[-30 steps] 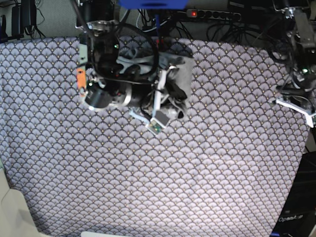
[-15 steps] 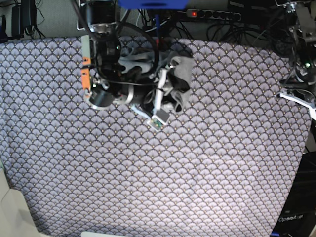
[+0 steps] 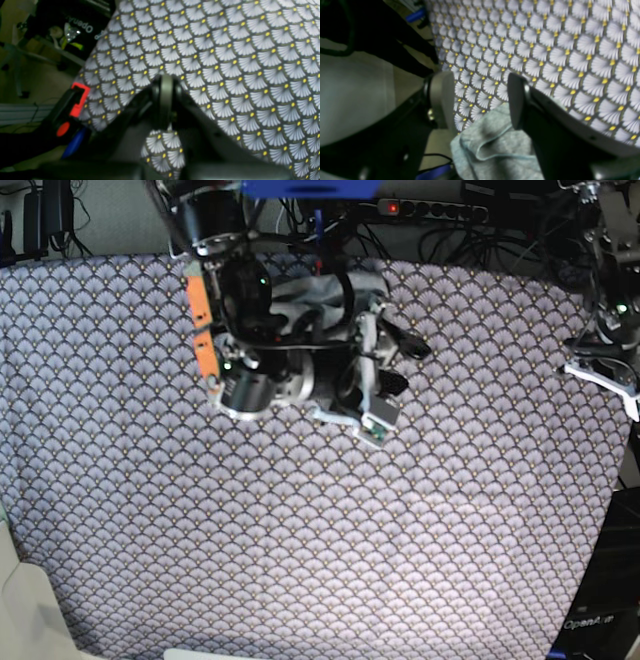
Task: Fold the T-shirt properly
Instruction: 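Release the fabric and raise both grippers from the stack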
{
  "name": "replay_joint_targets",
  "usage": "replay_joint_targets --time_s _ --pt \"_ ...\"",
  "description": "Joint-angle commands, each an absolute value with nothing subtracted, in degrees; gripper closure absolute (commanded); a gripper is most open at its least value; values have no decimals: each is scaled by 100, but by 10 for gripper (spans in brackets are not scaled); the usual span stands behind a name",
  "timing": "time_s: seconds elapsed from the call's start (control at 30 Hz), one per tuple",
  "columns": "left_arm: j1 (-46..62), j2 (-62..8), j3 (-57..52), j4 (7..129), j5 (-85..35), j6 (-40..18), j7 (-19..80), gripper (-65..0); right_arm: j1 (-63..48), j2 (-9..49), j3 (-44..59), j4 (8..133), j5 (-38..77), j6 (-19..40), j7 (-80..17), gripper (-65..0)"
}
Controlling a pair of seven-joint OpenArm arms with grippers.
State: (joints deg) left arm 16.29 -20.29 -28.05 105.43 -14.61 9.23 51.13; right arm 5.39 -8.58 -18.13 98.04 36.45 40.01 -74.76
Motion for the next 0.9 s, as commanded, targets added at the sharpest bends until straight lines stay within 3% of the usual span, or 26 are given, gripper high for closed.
replay_joint_targets --time_s 0.0,0.1,0.3,0.53,0.7,0.87 --pt "1596 -2123 -2870 10651 -1411 945 4998 0 699 -900 -1771 9912 3758 4000 -7380 -340" --pt "1604 -2123 -2862 10651 -1411 892 4989 0 919 -699 -1648 9912 3758 4000 -7380 -273" --pt "1596 -1947 -2853 11073 -1411 -303 5015 0 1112 426 -1288 10070 3749 4000 -7389 -9" --pt "1534 -1824 -2536 11319 -1402 -1569 5024 0 725 1789 -444 10527 3776 4000 -7389 0" --pt "1552 -2026 -1798 11327 -1033 -2290 5007 0 -136 1930 207 10712 3758 4000 -7327 0" --pt "1560 -2018 -646 11354 -110 -2914 5033 0 -884 2062 470 10712 3758 4000 -6677 0"
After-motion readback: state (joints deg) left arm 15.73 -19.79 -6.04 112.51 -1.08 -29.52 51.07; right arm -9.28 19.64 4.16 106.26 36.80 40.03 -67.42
